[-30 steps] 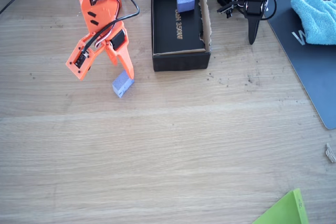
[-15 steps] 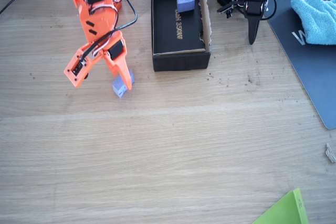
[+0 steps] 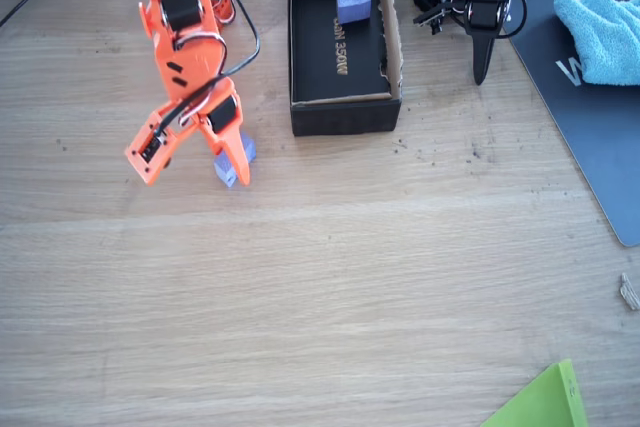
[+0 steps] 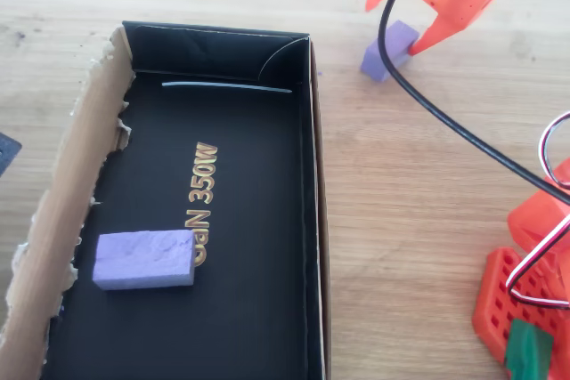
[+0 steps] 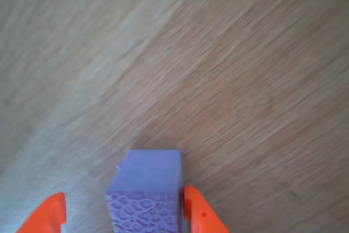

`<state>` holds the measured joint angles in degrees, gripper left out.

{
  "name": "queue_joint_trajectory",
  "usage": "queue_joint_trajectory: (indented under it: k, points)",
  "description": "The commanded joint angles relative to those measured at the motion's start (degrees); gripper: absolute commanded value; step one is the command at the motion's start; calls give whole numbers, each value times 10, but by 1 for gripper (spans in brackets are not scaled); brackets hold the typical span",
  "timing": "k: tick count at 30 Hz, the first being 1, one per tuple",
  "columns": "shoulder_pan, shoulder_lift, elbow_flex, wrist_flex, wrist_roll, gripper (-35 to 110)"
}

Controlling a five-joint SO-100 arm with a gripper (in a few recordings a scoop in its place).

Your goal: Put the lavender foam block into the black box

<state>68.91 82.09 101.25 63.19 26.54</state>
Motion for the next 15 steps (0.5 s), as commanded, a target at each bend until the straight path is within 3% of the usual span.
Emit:
queue_joint_trajectory:
  k: [1, 4, 6, 15]
  points:
    - [5, -3, 5, -14, 11, 27]
    - [5, -13, 5, -26, 12, 22]
    - [4, -16, 2, -27, 8, 0]
    - [-3, 43, -15, 47, 11, 0]
